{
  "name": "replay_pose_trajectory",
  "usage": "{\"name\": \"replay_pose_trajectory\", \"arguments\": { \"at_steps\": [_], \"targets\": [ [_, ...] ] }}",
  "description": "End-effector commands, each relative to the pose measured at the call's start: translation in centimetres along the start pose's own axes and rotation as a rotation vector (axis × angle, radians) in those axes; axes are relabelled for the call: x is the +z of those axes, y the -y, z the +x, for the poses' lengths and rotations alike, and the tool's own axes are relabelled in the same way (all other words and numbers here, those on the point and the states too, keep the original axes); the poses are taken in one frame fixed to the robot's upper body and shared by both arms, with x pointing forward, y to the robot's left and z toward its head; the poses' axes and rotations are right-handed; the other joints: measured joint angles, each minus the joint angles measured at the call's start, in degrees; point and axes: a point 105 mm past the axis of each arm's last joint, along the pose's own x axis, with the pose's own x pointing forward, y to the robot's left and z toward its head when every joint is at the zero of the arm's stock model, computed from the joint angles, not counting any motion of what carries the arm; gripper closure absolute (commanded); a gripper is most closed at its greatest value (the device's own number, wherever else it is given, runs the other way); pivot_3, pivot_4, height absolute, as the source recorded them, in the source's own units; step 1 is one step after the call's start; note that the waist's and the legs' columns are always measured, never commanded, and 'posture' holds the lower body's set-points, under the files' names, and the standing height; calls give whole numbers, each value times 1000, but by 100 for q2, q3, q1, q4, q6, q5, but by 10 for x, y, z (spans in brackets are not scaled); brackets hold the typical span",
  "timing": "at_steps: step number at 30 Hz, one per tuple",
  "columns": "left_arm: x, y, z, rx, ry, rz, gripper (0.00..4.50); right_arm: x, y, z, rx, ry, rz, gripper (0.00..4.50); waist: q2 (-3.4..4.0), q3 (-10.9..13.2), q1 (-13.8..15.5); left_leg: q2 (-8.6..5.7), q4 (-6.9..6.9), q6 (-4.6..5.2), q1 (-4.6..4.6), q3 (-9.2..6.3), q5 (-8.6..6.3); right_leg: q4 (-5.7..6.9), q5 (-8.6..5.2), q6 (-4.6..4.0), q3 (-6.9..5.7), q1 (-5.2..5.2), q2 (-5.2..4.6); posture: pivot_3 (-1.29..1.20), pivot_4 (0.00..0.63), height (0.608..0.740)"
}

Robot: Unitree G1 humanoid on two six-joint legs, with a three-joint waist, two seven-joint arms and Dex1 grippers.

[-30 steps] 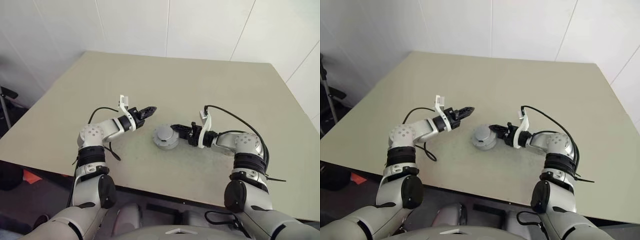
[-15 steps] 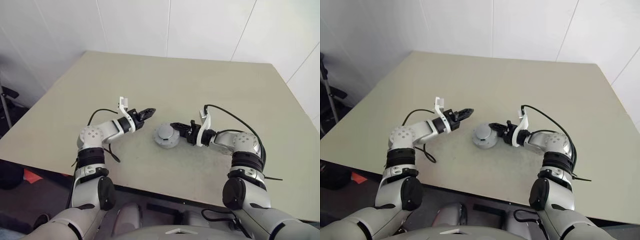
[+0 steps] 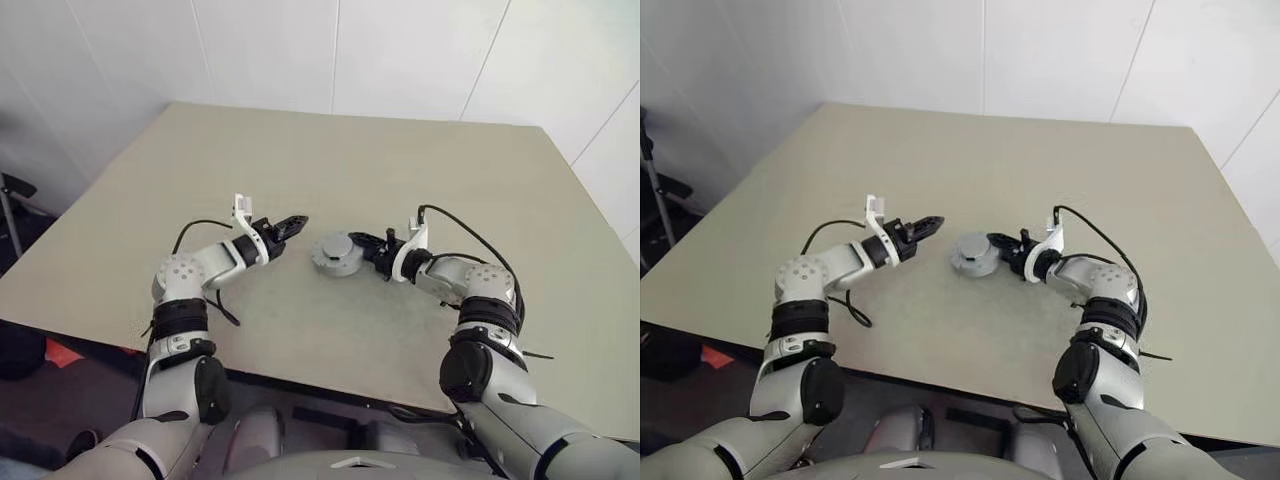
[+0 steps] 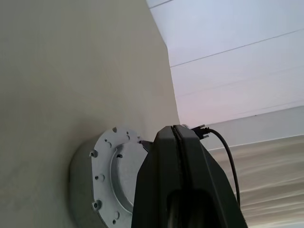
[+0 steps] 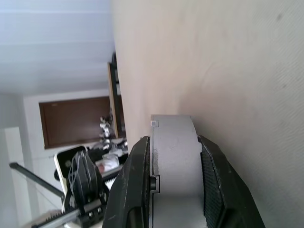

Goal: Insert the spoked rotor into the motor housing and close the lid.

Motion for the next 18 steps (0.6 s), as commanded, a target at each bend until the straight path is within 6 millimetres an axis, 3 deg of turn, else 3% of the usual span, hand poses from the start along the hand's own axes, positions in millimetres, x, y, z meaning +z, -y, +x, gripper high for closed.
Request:
{"name": "replay_pose_trajectory", "arguments": {
  "at_steps": [1,5,10,16,18],
  "targets": [
    [17,20,-9,-101,96,13,4500,15,-31,5,104,74,1,3289,0,0,-7,0,0,0,-4,1,0,0,0,0,0,-4,0,0,0,740],
    [30,8,-22,-22,185,55,4500,25,-49,7,158,126,16,3289,2,2,-8,0,-1,1,-10,2,-1,0,0,-1,0,-10,0,0,0,740],
    [36,5,-37,-33,241,13,4500,40,-86,12,254,204,47,3289,4,4,-17,0,-1,2,-25,5,-1,2,1,0,0,-31,0,0,0,740],
    [36,14,-38,-76,268,-9,4500,29,-110,15,314,154,26,3289,3,4,1,-2,0,14,-31,6,-9,1,1,0,1,-30,0,0,0,740],
    [34,22,-38,-114,263,-2,4108,26,-110,15,313,144,18,3289,3,4,-2,-2,5,18,-41,8,-12,0,2,0,0,-34,0,0,0,740]
  ]
}}
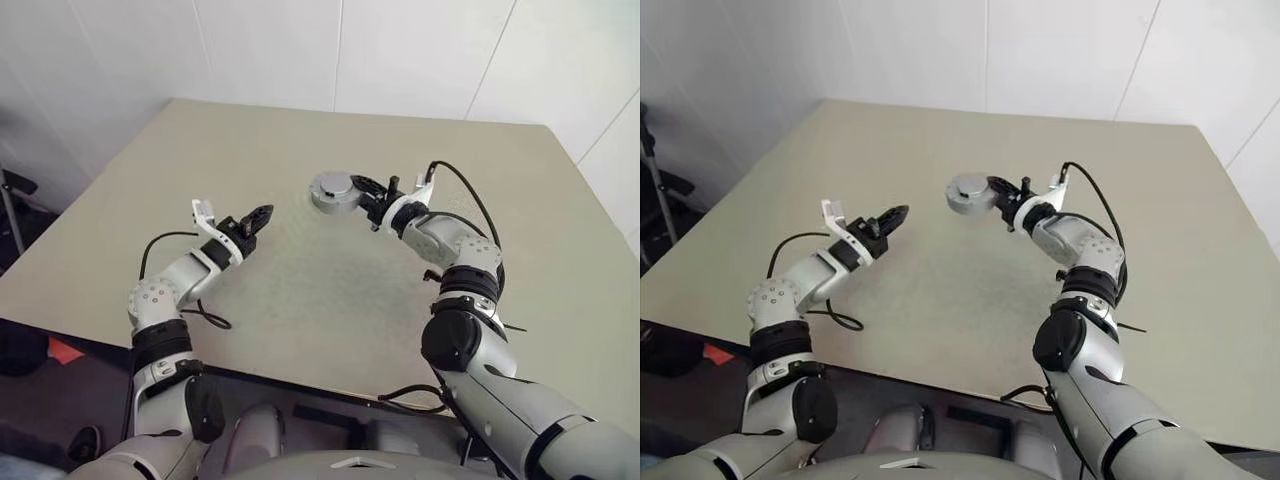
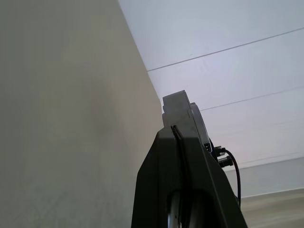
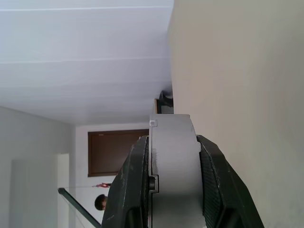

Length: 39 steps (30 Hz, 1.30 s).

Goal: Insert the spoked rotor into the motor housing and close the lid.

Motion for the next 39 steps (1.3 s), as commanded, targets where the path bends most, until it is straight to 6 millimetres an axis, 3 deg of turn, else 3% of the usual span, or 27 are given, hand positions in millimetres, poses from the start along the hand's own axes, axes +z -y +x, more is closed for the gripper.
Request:
{"name": "replay_pose_trajectory", "arguments": {
  "at_steps": [1,6,13,23,27,39],
  "targets": [
    [3,24,0,-102,12,27,3964,0,-29,-1,101,-5,-38,3289,0,0,-3,0,1,1,-2,0,-1,0,0,1,0,-1,0,0,0,740],
    [-1,34,-4,-157,-25,28,2351,-3,-27,-2,89,-12,-47,3289,0,0,-6,0,1,0,-7,0,-1,1,12,21,0,-9,0,0,0,740],
    [-5,32,-4,-160,-68,-14,74,-6,-38,-3,118,-21,-61,3289,0,0,-11,0,2,-6,-11,1,3,1,22,39,2,-19,0,0,0,740],
    [-14,38,10,-252,-143,-243,29,-27,-56,-4,177,-104,-83,3289,-1,0,-8,-2,10,-12,-14,1,7,1,32,55,6,-20,0,0,0,740],
    [-16,45,14,-289,-162,-258,29,-34,-55,-4,175,-126,-91,3289,-1,0,-7,-3,10,-14,-15,1,8,0,35,60,6,-20,0,0,0,740],
    [-26,41,33,-265,-180,-267,29,-46,-57,-8,190,-161,-113,3289,-1,0,-4,-4,12,-18,-17,-1,10,0,41,71,7,-20,0,0,0,740]
  ]
}}
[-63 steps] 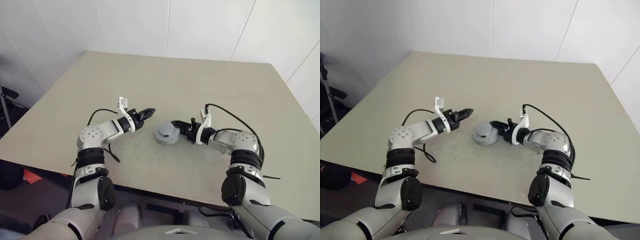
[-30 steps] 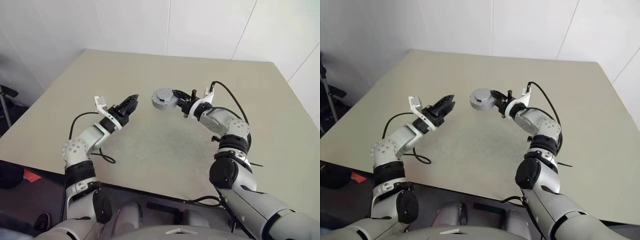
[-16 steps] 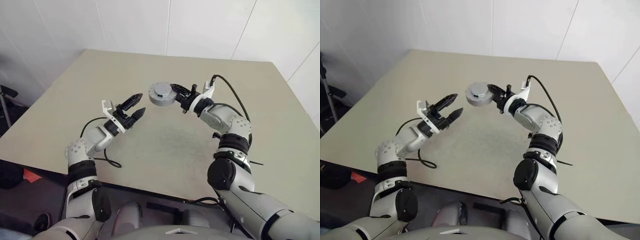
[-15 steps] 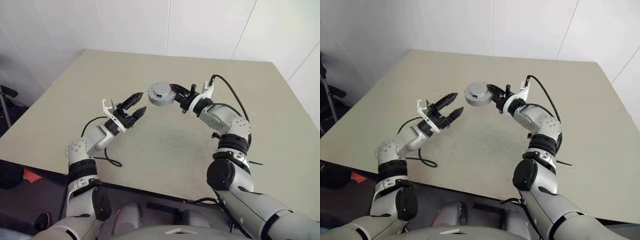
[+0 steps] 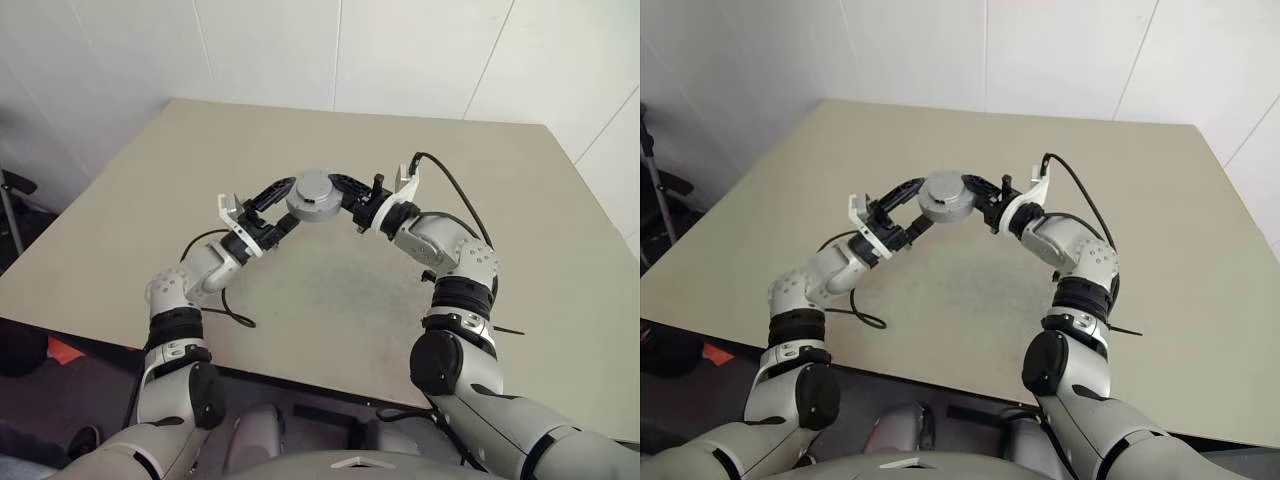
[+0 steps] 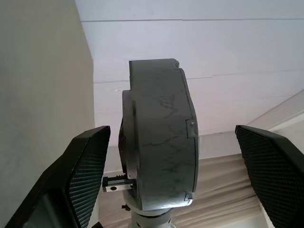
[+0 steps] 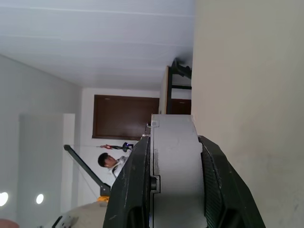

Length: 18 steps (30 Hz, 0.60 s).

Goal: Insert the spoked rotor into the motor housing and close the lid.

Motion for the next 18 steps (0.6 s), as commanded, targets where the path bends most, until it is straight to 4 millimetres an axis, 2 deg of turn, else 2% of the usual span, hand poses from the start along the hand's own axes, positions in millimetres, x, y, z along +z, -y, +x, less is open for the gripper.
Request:
{"name": "replay_pose_trajectory", "arguments": {
  "at_steps": [1,8,12,16,18],
  "targets": [
    [-2,12,13,-48,-17,34,29,-2,-27,0,104,-6,-41,3289,0,0,0,0,0,-1,0,0,1,0,0,1,0,0,0,0,0,740],
    [-5,9,22,-48,-23,42,29,-7,-28,-1,113,-15,-51,3289,0,0,2,0,1,-3,-1,-1,2,0,1,2,0,0,0,0,0,740],
    [-2,8,20,-38,-10,52,886,-5,-24,-2,97,-2,-49,3289,0,0,1,0,2,-4,-1,-1,2,1,1,2,0,0,0,0,0,740],
    [-1,8,18,-38,-8,56,2207,-6,-23,-1,93,-1,-50,3289,0,0,3,0,4,-4,-2,-1,2,1,1,2,0,0,0,0,0,740],
    [-2,8,18,-41,-9,56,2377,-6,-23,0,91,0,-51,3289,0,0,3,0,6,-4,-4,-3,2,1,2,3,0,0,0,0,0,740]
  ]
}}
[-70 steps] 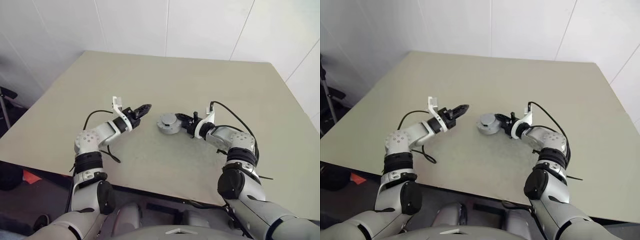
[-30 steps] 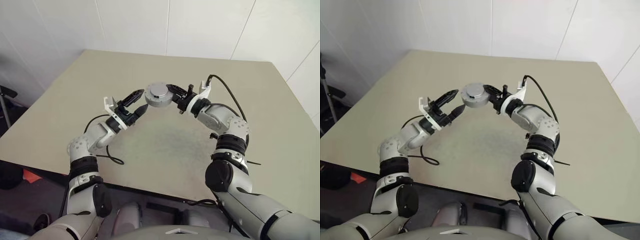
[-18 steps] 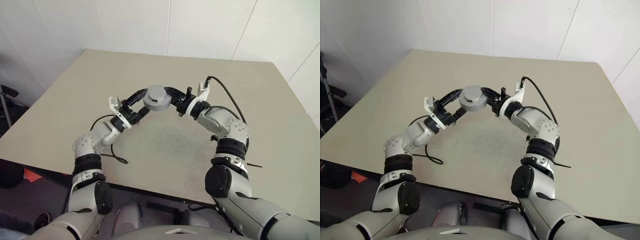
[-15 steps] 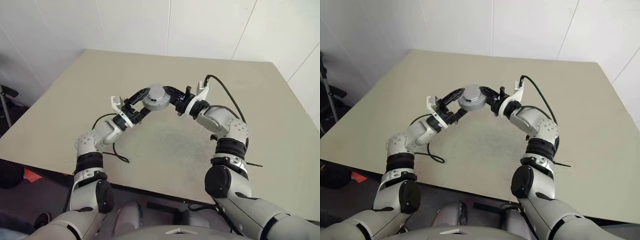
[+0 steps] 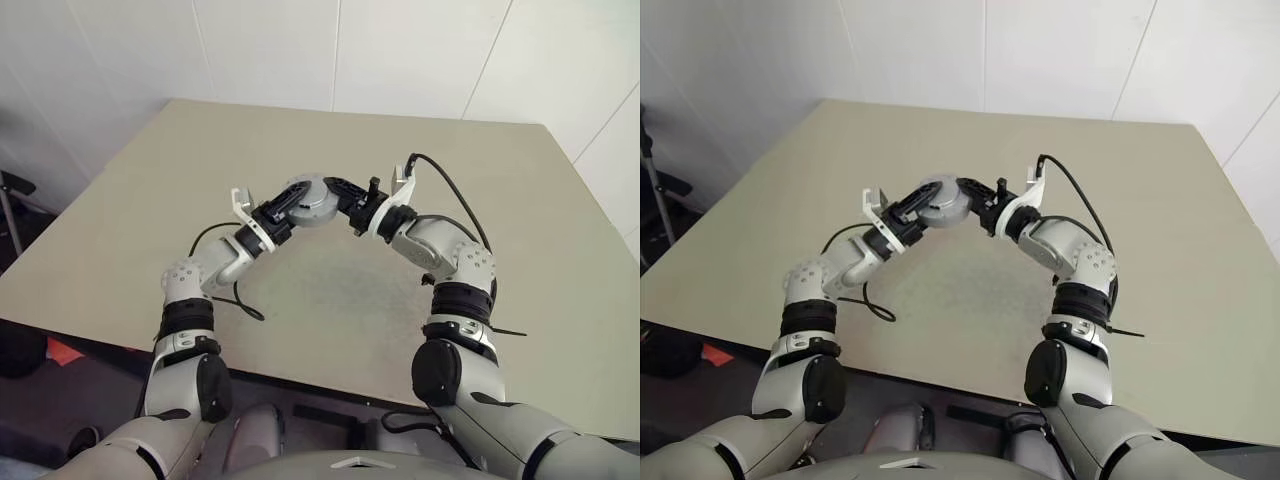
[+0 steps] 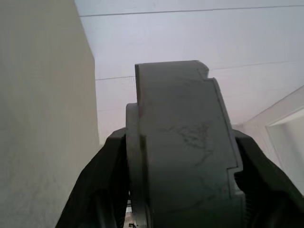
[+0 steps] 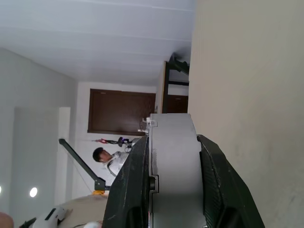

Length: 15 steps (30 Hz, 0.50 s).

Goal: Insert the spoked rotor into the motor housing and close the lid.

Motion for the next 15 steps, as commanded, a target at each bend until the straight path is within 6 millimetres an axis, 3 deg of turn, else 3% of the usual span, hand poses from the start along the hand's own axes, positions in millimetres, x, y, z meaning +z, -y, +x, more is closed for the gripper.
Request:
{"name": "replay_pose_trajectory", "arguments": {
  "at_steps": [1,10,15],
  "targets": [
    [2,13,3,-53,1,24,2377,3,-25,0,105,17,-22,3289,0,0,0,0,0,0,0,0,0,0,0,0,0,0,0,0,0,740],
    [2,10,3,-41,5,27,2377,-2,-24,-2,105,-18,-114,3289,0,0,10,-1,10,0,-6,-2,0,1,5,8,0,2,-1,0,0,740],
    [8,8,1,-24,43,49,2377,6,-21,1,41,63,-223,1691,0,0,3,0,12,0,-6,-3,0,2,6,9,0,2,-1,0,0,740]
  ]
}}
